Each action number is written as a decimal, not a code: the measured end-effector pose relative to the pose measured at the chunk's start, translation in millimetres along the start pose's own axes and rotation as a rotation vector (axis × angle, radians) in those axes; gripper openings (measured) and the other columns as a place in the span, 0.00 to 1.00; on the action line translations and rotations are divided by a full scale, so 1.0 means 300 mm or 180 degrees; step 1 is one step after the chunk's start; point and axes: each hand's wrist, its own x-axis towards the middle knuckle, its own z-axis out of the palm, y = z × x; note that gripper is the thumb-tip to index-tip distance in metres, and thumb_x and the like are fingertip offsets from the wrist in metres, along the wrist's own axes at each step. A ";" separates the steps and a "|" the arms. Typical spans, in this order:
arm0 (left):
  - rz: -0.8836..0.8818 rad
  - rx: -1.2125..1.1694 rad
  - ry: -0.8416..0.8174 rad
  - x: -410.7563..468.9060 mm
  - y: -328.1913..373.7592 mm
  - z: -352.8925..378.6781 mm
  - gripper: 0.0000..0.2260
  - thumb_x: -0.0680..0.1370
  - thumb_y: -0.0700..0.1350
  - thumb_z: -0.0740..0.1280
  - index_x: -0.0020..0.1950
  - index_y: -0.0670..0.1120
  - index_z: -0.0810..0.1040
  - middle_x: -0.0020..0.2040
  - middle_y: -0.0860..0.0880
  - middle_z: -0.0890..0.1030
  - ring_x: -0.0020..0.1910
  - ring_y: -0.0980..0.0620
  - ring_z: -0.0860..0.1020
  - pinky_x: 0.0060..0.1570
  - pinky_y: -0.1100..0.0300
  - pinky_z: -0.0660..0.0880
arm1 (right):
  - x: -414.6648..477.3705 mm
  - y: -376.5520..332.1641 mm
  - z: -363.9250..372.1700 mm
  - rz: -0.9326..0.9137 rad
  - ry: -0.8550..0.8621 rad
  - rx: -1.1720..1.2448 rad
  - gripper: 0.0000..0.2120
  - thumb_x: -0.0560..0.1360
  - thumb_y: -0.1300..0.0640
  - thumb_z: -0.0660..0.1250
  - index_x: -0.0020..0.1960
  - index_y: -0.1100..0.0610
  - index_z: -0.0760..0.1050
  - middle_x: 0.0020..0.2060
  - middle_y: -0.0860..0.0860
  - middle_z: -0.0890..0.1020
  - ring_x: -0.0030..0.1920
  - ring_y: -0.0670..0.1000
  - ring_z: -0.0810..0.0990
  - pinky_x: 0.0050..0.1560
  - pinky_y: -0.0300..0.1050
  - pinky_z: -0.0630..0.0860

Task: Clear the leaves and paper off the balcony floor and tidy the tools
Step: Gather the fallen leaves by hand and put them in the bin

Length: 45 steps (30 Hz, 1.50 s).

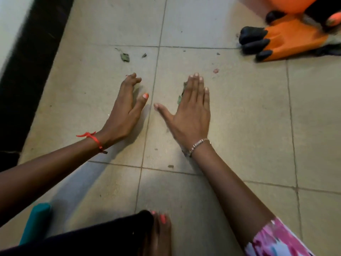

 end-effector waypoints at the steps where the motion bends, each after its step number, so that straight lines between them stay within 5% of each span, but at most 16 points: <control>1: -0.0029 0.0016 0.0066 0.022 -0.017 -0.009 0.24 0.80 0.53 0.54 0.73 0.43 0.59 0.76 0.46 0.57 0.75 0.50 0.56 0.71 0.58 0.55 | 0.064 -0.023 0.011 0.0006 0.0006 -0.0017 0.48 0.73 0.29 0.47 0.75 0.64 0.36 0.76 0.59 0.41 0.76 0.54 0.38 0.74 0.48 0.34; 6: -0.0208 0.0335 0.0158 0.168 -0.084 -0.028 0.29 0.79 0.56 0.52 0.75 0.43 0.55 0.77 0.45 0.53 0.77 0.49 0.51 0.75 0.47 0.51 | 0.358 -0.101 0.025 -0.0168 -0.0033 -0.0099 0.40 0.78 0.35 0.44 0.75 0.64 0.37 0.76 0.59 0.42 0.76 0.54 0.39 0.75 0.49 0.36; 11: -0.0430 0.0884 0.0258 0.318 -0.100 0.003 0.30 0.81 0.56 0.52 0.78 0.42 0.48 0.78 0.44 0.49 0.77 0.50 0.46 0.75 0.52 0.42 | 0.467 -0.088 0.025 -0.0267 0.0113 -0.0085 0.36 0.80 0.38 0.45 0.76 0.63 0.40 0.76 0.58 0.43 0.76 0.53 0.41 0.74 0.47 0.37; 15: 0.0028 0.0365 -0.0093 0.425 -0.067 0.015 0.30 0.80 0.57 0.48 0.78 0.45 0.48 0.78 0.48 0.54 0.76 0.55 0.51 0.76 0.52 0.44 | 0.538 -0.095 0.034 -0.0227 0.0220 -0.0142 0.33 0.81 0.41 0.43 0.76 0.62 0.40 0.77 0.57 0.45 0.77 0.52 0.42 0.75 0.48 0.37; 20: -0.0046 -0.1014 -0.0266 0.537 -0.001 0.010 0.24 0.84 0.48 0.50 0.78 0.47 0.45 0.77 0.49 0.56 0.75 0.57 0.56 0.66 0.76 0.55 | 0.621 -0.076 0.014 -0.0200 0.0548 0.0541 0.27 0.82 0.46 0.45 0.76 0.60 0.50 0.76 0.54 0.56 0.76 0.50 0.49 0.75 0.46 0.43; 25: -0.0236 -0.0683 0.0190 0.585 0.017 0.077 0.26 0.81 0.57 0.46 0.78 0.51 0.51 0.76 0.53 0.60 0.75 0.56 0.58 0.75 0.52 0.55 | 0.609 -0.078 0.003 -0.0589 0.0280 0.0482 0.24 0.83 0.50 0.44 0.76 0.59 0.51 0.76 0.53 0.56 0.76 0.48 0.51 0.75 0.44 0.42; 29: -0.0411 -0.1086 0.0285 0.641 0.033 0.119 0.30 0.75 0.65 0.45 0.76 0.58 0.55 0.74 0.57 0.65 0.74 0.54 0.61 0.73 0.49 0.57 | 0.593 -0.049 -0.025 -0.0808 0.0171 0.1712 0.21 0.82 0.54 0.50 0.73 0.56 0.62 0.68 0.53 0.72 0.68 0.51 0.70 0.69 0.44 0.62; 32: -0.0454 -0.1688 0.0396 0.659 0.036 0.124 0.28 0.75 0.67 0.49 0.74 0.60 0.60 0.71 0.58 0.69 0.71 0.58 0.65 0.73 0.50 0.60 | 0.599 -0.048 -0.039 -0.0570 0.0328 0.2355 0.21 0.81 0.53 0.51 0.72 0.59 0.64 0.65 0.54 0.75 0.64 0.53 0.74 0.62 0.45 0.71; 37: -0.0437 -0.2913 0.0520 0.642 0.055 0.085 0.20 0.84 0.47 0.49 0.76 0.48 0.56 0.73 0.49 0.66 0.73 0.55 0.63 0.69 0.63 0.62 | 0.577 -0.057 -0.046 -0.1087 -0.0104 0.1366 0.23 0.81 0.53 0.53 0.74 0.58 0.59 0.69 0.52 0.71 0.69 0.48 0.67 0.71 0.39 0.55; 40: -0.0421 -0.3137 0.0546 0.637 0.058 0.077 0.19 0.84 0.45 0.50 0.76 0.47 0.56 0.74 0.48 0.65 0.73 0.55 0.62 0.68 0.65 0.62 | 0.589 -0.051 -0.027 -0.1463 -0.0223 0.0919 0.29 0.78 0.44 0.51 0.74 0.58 0.59 0.72 0.52 0.67 0.73 0.47 0.62 0.75 0.42 0.51; 45: -0.0314 -0.3428 0.0785 0.633 0.033 0.068 0.19 0.80 0.46 0.55 0.71 0.46 0.62 0.73 0.48 0.65 0.73 0.54 0.62 0.69 0.67 0.62 | 0.585 -0.061 -0.016 -0.1719 -0.0325 0.0352 0.29 0.78 0.45 0.49 0.75 0.58 0.58 0.74 0.54 0.62 0.75 0.49 0.57 0.75 0.42 0.49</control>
